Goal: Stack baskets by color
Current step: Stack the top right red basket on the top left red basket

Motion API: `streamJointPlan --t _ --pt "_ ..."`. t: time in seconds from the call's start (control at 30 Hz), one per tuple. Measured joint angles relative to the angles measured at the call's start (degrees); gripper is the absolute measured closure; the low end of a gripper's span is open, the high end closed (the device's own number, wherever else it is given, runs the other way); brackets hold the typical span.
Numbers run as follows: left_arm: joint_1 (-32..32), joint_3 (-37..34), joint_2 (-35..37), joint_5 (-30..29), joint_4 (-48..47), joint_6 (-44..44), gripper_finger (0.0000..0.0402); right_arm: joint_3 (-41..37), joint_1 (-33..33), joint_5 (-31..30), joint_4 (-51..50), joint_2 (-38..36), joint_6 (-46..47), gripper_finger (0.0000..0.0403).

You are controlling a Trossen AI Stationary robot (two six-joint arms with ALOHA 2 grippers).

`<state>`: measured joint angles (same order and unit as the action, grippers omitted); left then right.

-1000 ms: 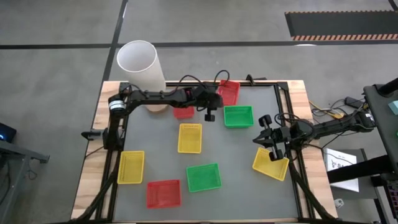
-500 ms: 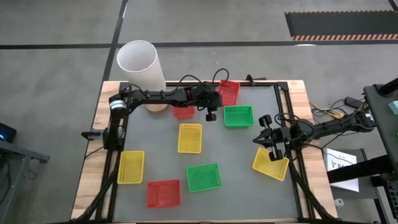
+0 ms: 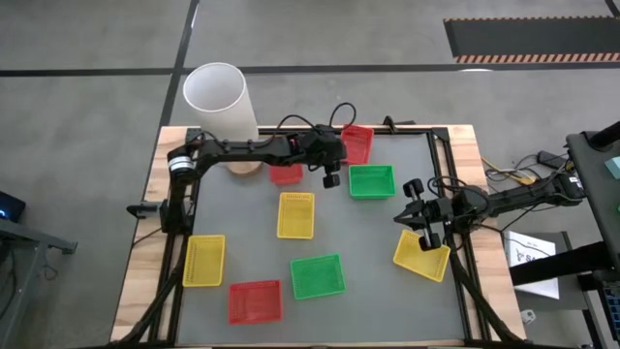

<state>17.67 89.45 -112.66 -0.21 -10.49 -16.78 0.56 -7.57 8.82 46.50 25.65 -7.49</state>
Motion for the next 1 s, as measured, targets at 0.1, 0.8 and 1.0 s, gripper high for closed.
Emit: streamJointPlan --t 0.1,0.8,1.0 --pt "-0.5 0.0 1.2 -0.1 -1.8 0.5 0.0330 0.0 0.0 -0.4 0.0 0.0 0.4 0.0394" --pt "-27.1 -19.5 22.5 -2.1 8.3 3.3 0.0331 15.5 0.0 -19.5 -30.1 8.7 8.3 0.0394" --pt "-29.9 -29.3 29.9 -6.9 22.6 -3.2 0.0331 26.1 0.1 -23.4 -42.2 15.6 9.0 0.0394"
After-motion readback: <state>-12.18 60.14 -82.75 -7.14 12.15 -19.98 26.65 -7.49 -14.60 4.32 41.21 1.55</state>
